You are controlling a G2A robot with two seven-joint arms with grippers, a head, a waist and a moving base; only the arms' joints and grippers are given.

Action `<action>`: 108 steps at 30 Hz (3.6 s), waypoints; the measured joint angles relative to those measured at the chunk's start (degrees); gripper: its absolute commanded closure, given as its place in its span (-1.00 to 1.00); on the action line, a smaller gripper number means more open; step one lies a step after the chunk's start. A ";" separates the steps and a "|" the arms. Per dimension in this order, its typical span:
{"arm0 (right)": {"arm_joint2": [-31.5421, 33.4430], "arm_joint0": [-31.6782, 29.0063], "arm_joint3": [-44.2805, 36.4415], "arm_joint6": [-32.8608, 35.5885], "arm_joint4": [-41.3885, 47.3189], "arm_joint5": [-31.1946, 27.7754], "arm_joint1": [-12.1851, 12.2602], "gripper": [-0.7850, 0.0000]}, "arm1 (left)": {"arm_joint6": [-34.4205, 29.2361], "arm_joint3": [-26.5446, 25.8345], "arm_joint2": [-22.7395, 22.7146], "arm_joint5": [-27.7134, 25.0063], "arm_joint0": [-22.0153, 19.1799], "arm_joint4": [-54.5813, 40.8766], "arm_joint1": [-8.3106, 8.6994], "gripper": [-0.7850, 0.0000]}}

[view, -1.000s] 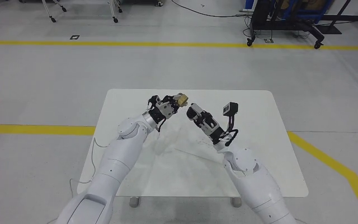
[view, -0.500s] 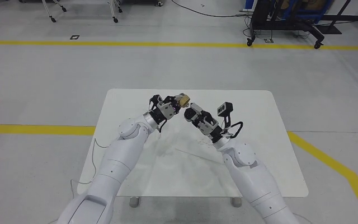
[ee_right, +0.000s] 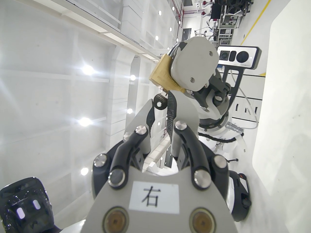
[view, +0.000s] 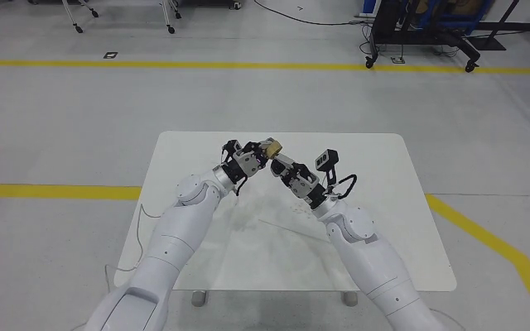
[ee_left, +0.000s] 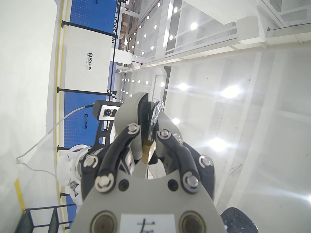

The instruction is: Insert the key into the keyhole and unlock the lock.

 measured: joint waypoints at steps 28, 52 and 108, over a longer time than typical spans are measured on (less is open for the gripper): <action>1.36 2.86 11.03 16.88 27.42 5.55 -1.78 1.00 | 1.98 -3.79 -1.09 -7.40 1.57 5.22 0.46 1.00; 6.69 -6.24 -9.69 -1.69 -12.11 2.37 1.25 -1.00 | 22.52 -13.96 2.86 -10.89 3.11 43.09 2.33 1.00; 12.85 -13.03 -17.65 -7.29 -16.58 2.95 2.36 -1.00 | 13.42 -9.97 17.28 11.74 -2.25 76.81 -0.60 -1.00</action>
